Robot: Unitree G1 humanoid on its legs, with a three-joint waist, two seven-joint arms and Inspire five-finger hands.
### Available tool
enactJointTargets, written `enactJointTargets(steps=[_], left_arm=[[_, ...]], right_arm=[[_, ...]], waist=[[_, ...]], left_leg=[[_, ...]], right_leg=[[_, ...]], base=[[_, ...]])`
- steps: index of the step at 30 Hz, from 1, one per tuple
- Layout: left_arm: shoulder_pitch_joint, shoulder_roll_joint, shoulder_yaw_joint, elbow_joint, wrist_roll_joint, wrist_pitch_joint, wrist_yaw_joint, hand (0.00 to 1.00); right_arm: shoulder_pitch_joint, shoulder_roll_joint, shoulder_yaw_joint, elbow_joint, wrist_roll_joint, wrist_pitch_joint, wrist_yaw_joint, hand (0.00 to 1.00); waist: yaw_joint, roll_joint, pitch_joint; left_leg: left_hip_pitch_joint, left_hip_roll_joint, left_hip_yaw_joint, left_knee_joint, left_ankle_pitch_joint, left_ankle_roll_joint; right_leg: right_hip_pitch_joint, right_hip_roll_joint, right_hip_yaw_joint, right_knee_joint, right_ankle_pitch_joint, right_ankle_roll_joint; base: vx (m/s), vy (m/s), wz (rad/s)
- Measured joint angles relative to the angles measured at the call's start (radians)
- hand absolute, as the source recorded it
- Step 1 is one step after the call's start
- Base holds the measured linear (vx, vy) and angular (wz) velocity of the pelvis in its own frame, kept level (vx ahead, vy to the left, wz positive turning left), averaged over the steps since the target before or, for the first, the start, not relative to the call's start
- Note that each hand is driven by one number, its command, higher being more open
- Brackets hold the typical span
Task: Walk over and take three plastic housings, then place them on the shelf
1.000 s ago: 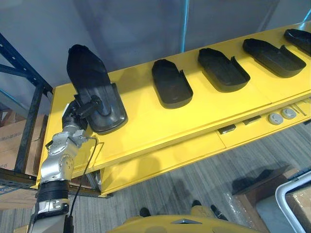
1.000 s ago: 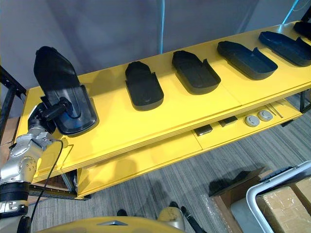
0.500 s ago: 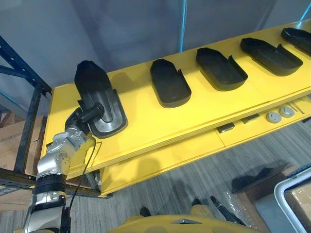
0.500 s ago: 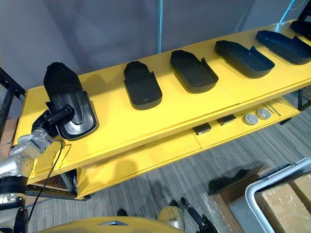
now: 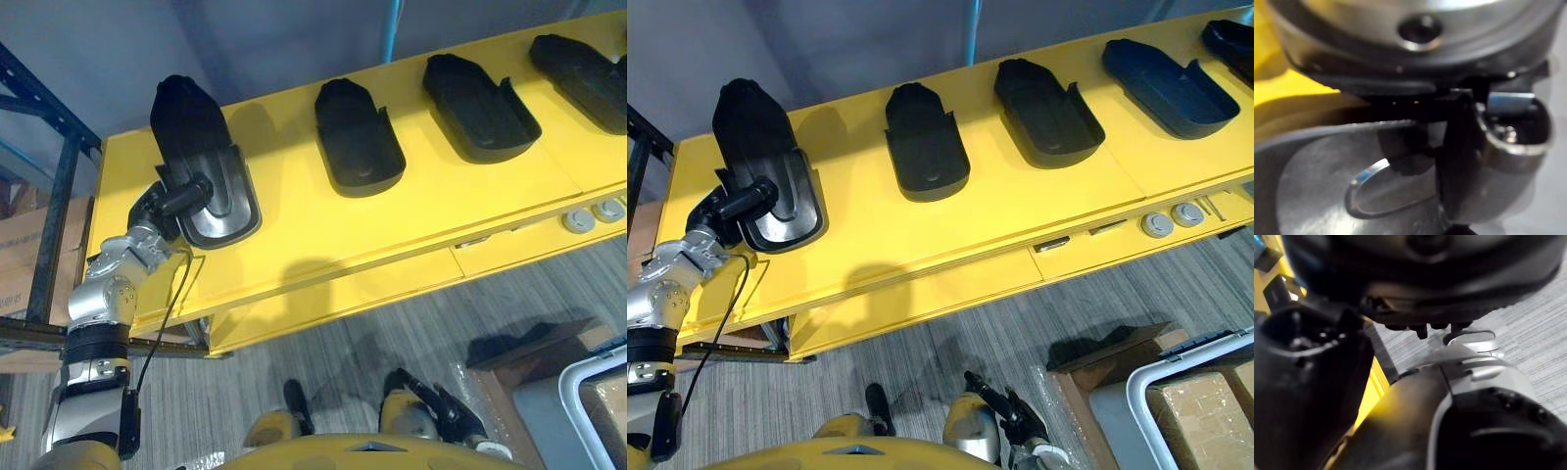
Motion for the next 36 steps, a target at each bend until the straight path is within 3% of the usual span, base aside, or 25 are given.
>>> enactJointTargets(steps=[5,6,15,24,36], left_arm=[[-0.037,0.003,-0.013,-0.002,0.002,0.001,0.002,0.00],[-0.044,0.003,-0.013,-0.002,0.003,0.001,0.004,1.00],[-0.105,0.015,-0.013,-0.047,0.039,0.006,0.019,1.00],[-0.222,0.016,-0.020,-0.008,0.083,-0.005,0.102,1.00],[-0.263,0.016,-0.009,0.065,0.084,-0.003,0.134,1.00]], right_arm=[[-0.015,-0.020,0.007,-0.011,0.043,0.000,-0.002,1.00],[-0.015,-0.025,0.008,-0.011,0.044,0.001,-0.003,1.00],[-0.013,-0.029,0.014,-0.037,0.086,0.015,-0.002,1.00],[-0.019,-0.025,0.042,-0.071,0.150,0.009,0.004,1.00],[-0.022,-0.023,0.042,-0.072,0.147,0.006,0.024,1.00]], waist=[[0.006,-0.003,0.023],[0.007,-0.007,0.027],[0.018,-0.038,0.075],[0.017,-0.068,0.100],[0.013,-0.073,0.103]], left_leg=[[-0.013,0.001,-0.011,0.012,0.000,0.000],[-0.015,0.001,-0.011,0.012,-0.001,-0.001],[-0.047,0.014,0.020,0.036,-0.024,-0.003],[-0.081,0.052,0.109,0.118,-0.051,-0.003],[-0.076,0.080,0.142,0.192,-0.107,-0.005]], right_leg=[[-0.004,-0.002,-0.010,0.008,-0.003,-0.004],[-0.008,-0.003,-0.010,0.015,-0.006,-0.003],[-0.032,-0.014,-0.006,0.029,-0.007,-0.003],[-0.054,0.003,0.030,0.010,0.010,-0.002],[-0.034,0.016,0.064,-0.004,0.021,-0.003]], base=[[-0.01,-0.001,0.06],[0.00,0.000,0.00],[0.00,0.010,0.01],[0.01,-0.009,-0.10],[-0.01,0.000,-0.10]])
